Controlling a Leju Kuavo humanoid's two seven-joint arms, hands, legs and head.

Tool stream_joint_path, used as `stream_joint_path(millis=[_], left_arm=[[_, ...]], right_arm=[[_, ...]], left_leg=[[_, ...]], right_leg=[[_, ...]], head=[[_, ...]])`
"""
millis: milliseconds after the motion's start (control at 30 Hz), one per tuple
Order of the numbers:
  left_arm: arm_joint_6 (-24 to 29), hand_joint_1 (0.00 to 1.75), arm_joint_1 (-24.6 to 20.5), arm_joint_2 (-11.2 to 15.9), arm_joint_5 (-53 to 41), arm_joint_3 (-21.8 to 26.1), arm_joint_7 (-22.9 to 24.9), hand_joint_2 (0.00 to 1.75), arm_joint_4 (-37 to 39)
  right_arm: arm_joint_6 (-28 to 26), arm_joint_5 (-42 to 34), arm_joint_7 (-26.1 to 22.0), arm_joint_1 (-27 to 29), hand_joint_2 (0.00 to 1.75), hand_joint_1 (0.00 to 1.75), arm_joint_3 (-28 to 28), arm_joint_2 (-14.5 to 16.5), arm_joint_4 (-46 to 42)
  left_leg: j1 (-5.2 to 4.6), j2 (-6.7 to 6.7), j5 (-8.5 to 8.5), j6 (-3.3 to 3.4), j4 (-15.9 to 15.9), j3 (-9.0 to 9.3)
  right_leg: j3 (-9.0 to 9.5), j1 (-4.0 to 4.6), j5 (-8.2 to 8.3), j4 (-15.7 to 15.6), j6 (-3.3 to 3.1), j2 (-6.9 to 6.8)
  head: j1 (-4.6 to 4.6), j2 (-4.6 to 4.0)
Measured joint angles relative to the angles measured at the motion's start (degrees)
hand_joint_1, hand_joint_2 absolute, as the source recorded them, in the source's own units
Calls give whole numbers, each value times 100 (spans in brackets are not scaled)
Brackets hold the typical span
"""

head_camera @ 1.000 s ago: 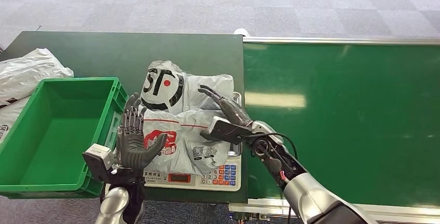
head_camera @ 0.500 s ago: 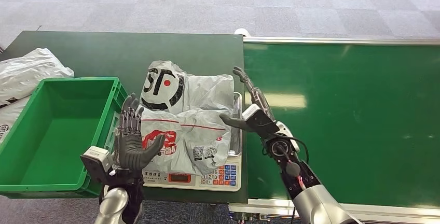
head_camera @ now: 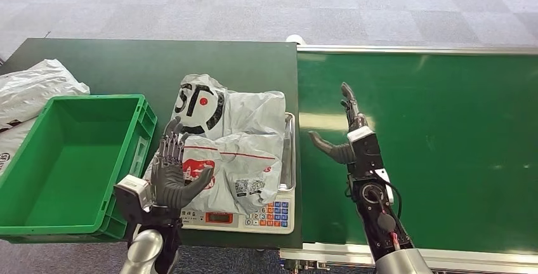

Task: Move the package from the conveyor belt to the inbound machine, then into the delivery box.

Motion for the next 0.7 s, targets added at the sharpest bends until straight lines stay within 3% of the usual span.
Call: stream_joint_path(millis=[233, 433, 700], left_arm=[[-12, 0, -42, 2, -293, -116, 299, 175, 60], [947, 0, -148, 6, -1688, -296, 262, 175, 146], [1578, 0, -327, 33, -2835, -548, 229, 175, 304]], right_arm=[[499, -715, 135, 245, 175, 0, -371, -86, 1], [480, -653, 121, 430, 175, 0, -471, -131, -19], [517, -641, 104, 528, 175, 0, -487, -213, -49]], left_leg=[[-2, 0, 0, 1, 0, -2], [-1, -2, 0, 1, 1, -1], [-1, 0, 0, 1, 0, -2]], right_leg=[[0, -3, 0, 0, 0, 0], [0, -2, 0, 0, 0, 0], [0, -2, 0, 0, 0, 1]], head=[[1, 0], [1, 0], [1, 0]])
